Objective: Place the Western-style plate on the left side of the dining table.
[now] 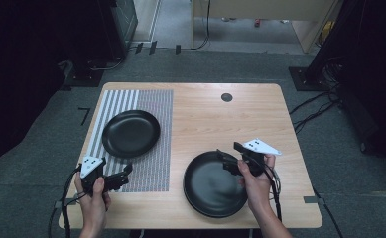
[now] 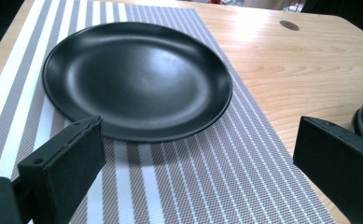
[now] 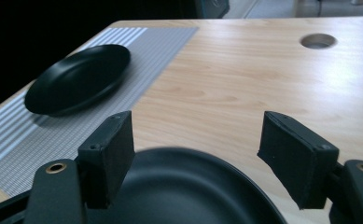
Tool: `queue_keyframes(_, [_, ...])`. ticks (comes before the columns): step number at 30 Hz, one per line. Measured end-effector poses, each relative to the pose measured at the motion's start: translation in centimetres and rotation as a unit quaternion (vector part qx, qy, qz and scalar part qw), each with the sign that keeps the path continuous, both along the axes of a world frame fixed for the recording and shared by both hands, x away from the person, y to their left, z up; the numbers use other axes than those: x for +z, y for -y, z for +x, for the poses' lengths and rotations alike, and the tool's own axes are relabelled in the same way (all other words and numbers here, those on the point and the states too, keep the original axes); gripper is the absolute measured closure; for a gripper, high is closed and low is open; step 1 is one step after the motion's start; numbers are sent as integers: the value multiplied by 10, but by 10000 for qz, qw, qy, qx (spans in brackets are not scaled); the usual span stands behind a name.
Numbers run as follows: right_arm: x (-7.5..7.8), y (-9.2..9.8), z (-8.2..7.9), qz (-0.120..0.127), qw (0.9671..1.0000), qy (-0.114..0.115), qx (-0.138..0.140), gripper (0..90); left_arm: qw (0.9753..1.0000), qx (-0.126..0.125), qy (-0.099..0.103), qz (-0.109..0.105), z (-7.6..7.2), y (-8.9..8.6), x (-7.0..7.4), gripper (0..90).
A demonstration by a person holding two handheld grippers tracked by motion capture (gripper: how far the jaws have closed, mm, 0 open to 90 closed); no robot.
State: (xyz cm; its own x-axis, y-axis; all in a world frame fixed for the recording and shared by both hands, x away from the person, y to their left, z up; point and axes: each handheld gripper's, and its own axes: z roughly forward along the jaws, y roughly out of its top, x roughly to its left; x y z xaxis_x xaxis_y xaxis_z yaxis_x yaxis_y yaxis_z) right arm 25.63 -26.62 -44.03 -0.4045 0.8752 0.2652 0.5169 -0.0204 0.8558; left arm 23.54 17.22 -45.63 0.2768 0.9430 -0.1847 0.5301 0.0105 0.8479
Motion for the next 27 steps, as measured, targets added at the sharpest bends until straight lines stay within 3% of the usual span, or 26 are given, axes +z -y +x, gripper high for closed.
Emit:
queue_keyframes(1, [-4, 11, -5, 12, 9999, -39, -97, 260, 10000, 43, -32, 39, 0, -3, -5, 23])
queue_keyframes(5, [-10, 24, -10, 10, 9998, -73, -181, 259, 9999, 96, -78, 115, -1, -7, -12, 23])
queue_keyframes(6, [-14, 37, -13, 53, 9995, -106, -299, 259, 9997, 126, -95, 177, -2, -10, -16, 23])
queue_keyframes(8, [-16, 41, -15, 62, 9993, -106, -342, 260, 9997, 145, -94, 172, -2, -11, -18, 23])
queue_keyframes(9, [-19, 53, -18, 60, 9988, -134, -461, 260, 9996, 169, -107, 195, -2, -13, -20, 23])
queue_keyframes(15, [-25, 76, -26, 2, 9976, -154, -681, 260, 9988, 341, -156, 323, -3, -24, -27, 23])
queue_keyframes(22, [-38, 116, -43, -114, 9931, -218, -1150, 260, 9969, 520, -313, 509, -5, -42, -41, 23])
queue_keyframes(27, [-48, 136, -52, -238, 9899, -306, -1364, 260, 9956, 628, -376, 586, -7, -51, -45, 22])
